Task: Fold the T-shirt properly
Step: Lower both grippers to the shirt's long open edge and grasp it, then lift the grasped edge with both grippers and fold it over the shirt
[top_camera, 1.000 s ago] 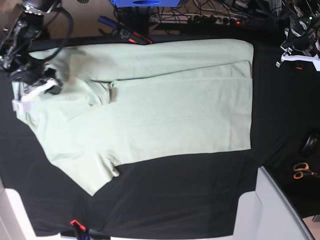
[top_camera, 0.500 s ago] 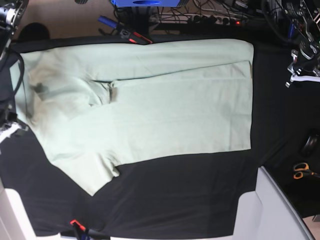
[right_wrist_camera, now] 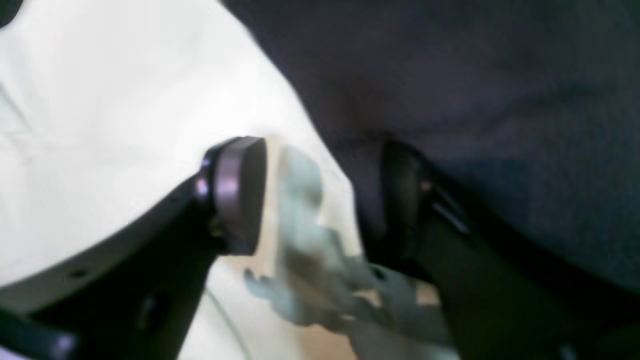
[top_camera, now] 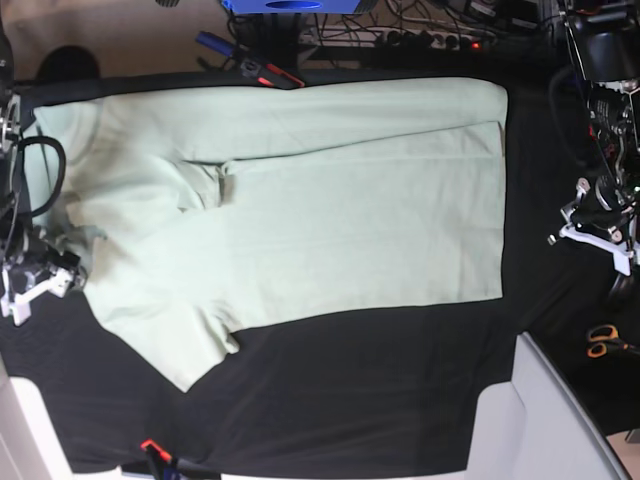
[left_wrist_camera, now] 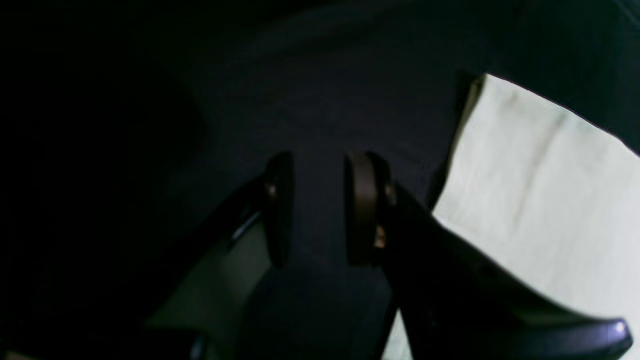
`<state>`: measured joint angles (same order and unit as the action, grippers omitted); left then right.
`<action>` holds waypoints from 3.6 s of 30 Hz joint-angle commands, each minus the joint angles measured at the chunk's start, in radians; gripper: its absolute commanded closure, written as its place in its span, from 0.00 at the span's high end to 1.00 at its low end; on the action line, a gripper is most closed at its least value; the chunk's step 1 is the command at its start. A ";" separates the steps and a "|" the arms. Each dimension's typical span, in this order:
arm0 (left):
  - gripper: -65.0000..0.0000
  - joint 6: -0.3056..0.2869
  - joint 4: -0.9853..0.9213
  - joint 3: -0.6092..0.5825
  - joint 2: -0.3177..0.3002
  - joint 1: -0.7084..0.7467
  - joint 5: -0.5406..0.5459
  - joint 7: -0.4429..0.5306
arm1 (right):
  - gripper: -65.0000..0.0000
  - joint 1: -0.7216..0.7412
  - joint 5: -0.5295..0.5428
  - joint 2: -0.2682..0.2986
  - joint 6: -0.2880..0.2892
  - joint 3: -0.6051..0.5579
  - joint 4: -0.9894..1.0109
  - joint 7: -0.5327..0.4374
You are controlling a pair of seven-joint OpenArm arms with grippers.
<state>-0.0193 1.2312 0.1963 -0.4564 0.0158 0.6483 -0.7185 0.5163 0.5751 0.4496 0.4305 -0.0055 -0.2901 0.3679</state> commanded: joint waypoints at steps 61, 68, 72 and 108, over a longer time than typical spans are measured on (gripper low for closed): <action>1.00 0.002 -0.431 -0.107 0.061 -0.376 0.003 0.009 | 0.00 0.064 0.013 -0.045 0.004 -0.156 0.042 -0.111; 1.00 0.005 -0.439 -0.186 0.083 -0.377 0.001 0.009 | 0.00 0.064 0.015 -0.045 0.004 -0.156 0.042 -0.111; 1.00 0.006 -0.442 -0.265 0.112 -0.377 0.001 0.009 | 0.00 0.064 0.015 -0.045 0.004 -0.155 0.042 -0.109; 0.36 0.003 -0.436 -0.266 0.209 -0.353 0.009 0.003 | 0.00 0.046 0.015 -0.045 0.004 -0.156 0.041 -0.111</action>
<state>-0.0040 0.7982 -0.0673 -0.2565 -0.3347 0.6357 -0.6601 0.5400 0.5926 0.3878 0.4294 -0.1638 -0.2382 0.2596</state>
